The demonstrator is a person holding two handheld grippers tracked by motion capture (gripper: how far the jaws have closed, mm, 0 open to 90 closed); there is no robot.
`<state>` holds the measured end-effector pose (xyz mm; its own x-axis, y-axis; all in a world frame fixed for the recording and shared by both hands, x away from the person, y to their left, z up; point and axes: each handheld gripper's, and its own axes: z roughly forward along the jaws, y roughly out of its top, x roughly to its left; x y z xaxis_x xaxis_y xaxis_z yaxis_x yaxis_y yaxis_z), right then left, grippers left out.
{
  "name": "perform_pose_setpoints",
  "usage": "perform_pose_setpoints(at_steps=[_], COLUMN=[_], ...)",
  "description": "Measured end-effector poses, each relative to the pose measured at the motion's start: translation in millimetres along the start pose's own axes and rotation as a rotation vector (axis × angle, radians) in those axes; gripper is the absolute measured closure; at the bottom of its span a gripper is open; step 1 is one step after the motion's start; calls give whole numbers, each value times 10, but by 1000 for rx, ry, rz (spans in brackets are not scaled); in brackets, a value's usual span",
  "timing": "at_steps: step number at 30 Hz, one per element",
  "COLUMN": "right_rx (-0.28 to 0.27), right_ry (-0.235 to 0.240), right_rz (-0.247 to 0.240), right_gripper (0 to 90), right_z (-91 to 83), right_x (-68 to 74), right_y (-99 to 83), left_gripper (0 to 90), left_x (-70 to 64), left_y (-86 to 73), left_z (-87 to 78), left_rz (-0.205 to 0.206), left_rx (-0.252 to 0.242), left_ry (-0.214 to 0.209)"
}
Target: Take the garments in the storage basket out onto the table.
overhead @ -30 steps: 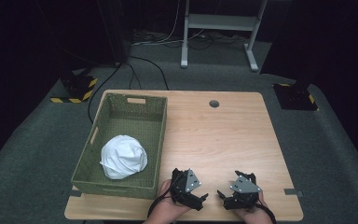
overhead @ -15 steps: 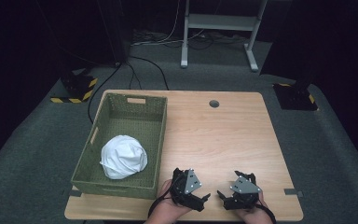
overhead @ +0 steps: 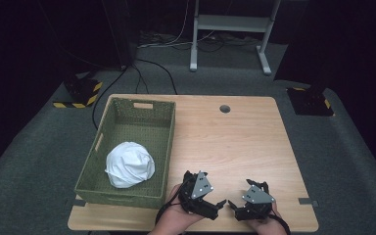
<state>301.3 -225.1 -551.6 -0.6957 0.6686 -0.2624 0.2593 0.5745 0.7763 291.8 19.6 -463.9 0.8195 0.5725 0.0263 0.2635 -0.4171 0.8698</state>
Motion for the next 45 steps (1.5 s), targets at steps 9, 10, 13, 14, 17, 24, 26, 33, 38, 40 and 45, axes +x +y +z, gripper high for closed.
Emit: perform_pose_setpoints(at_steps=[9,10,13,14,17,24,26,33,38,40,45], right_rx=[-4,-5,-6,-6,-11,-10,-9,-11,-13,-13,-12], right_ry=[2,1,1,1,3,1,1,2,2,2,1], right_rz=[1,2,9,9,12,11,11,11,10,12,12], right_gripper=[9,9,10,10,10,9,9,9,10,10,10], right_z=[-6,-6,-12,-12,-12,-12,-12,-12,-13,-14,-13], right_x=[-5,-5,-6,-6,-11,-9,-8,-10,-10,-11,-11], right_y=[-3,-3,-5,-5,-6,-6,-5,-6,-6,-7,-6], left_gripper=[10,8,4,4,4,3,5,9,9,9,14], left_x=[99,116,159,159,203,372,420,589,704,781,903], left_y=[155,176,221,221,251,252,248,209,181,156,112], left_z=[-121,-144,-204,-204,-271,-445,-498,-696,-808,-876,-969], left_rz=[-7,-11,-31,-31,-23,-52,-56,-71,-85,-92,-91], left_rx=[-7,-8,-15,-15,-8,-27,-31,-39,-38,-30,-15], left_ry=[14,11,9,9,29,61,73,124,162,187,225])
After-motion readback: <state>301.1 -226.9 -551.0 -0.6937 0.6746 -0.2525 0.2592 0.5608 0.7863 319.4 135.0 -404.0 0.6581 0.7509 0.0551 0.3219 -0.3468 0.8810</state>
